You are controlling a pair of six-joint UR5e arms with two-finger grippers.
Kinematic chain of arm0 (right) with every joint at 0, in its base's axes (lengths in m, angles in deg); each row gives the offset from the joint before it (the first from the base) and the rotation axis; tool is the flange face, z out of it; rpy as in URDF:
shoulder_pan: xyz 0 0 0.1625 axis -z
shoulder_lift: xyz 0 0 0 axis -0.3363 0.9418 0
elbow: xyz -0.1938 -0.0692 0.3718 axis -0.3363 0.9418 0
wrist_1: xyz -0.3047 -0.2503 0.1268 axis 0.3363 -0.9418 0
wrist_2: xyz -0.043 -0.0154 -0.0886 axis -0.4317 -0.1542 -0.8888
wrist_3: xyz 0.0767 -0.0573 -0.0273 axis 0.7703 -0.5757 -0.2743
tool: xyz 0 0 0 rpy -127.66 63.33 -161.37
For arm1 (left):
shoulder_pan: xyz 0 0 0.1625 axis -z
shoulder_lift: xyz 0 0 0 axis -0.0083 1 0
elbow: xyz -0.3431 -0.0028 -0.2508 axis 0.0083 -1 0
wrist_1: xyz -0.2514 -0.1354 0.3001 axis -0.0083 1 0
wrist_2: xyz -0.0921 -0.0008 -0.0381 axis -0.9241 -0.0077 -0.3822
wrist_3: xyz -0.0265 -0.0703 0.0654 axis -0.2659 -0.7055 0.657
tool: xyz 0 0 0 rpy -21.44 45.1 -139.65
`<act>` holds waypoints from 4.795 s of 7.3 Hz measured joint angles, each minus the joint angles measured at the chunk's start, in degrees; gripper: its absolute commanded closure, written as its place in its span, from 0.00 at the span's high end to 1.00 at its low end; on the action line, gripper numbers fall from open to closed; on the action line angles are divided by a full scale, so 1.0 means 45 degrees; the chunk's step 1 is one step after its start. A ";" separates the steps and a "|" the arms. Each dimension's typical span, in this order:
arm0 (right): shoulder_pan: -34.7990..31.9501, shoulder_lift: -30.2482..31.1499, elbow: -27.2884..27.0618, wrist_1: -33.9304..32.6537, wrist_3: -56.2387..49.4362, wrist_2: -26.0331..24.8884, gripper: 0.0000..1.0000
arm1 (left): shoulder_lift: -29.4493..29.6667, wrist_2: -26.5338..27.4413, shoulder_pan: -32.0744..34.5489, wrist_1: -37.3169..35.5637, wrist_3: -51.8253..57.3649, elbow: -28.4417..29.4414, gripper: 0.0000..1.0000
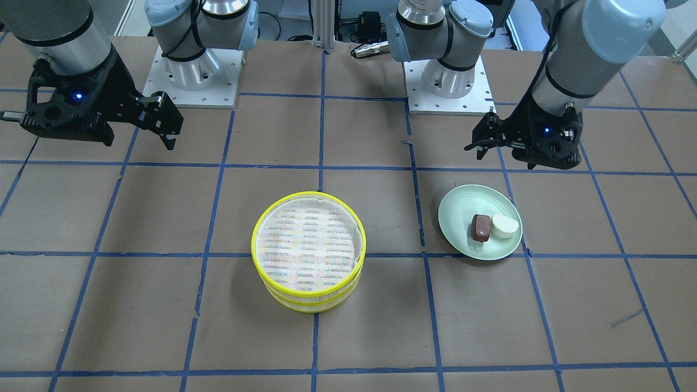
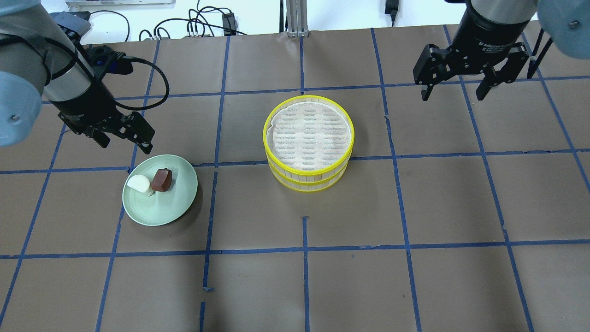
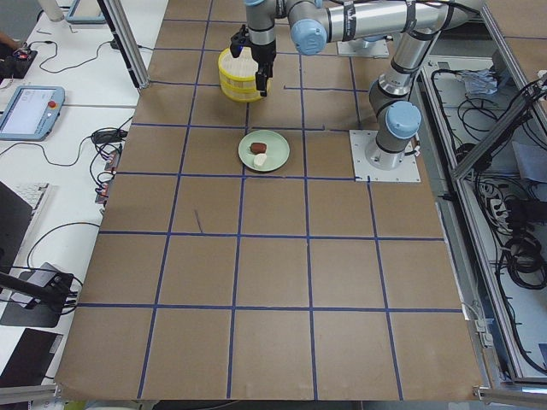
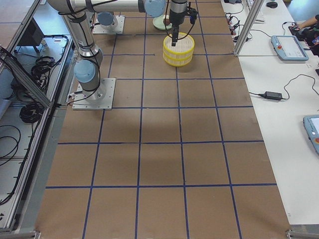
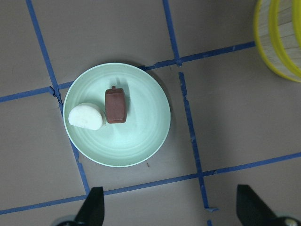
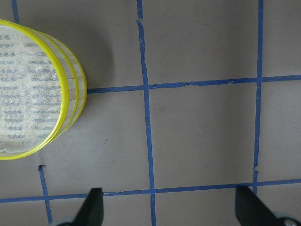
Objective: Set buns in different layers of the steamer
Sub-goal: 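Lower the left gripper to the white bun while the right reaches the steamer, then grasp the white bun with the left gripper while the right lifts the top tier, then carry the white bun with the left gripper over the lower steamer tier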
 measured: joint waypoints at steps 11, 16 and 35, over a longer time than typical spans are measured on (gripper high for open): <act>-0.2712 -0.4085 -0.1092 -0.5712 0.2929 -0.0033 1.00 | 0.3568 0.0695 -0.1654 -0.3932 0.2696 -0.1872 0.84; -0.2981 -0.4641 -0.1461 -0.6453 0.3365 -0.0082 0.07 | 0.3913 0.0826 -0.1686 -0.4771 0.2823 -0.1952 0.84; 0.1788 -0.2677 -0.0710 -0.3968 -0.3825 -0.1313 0.03 | 0.1799 0.0257 -0.0027 -0.4074 0.1560 -0.0150 0.01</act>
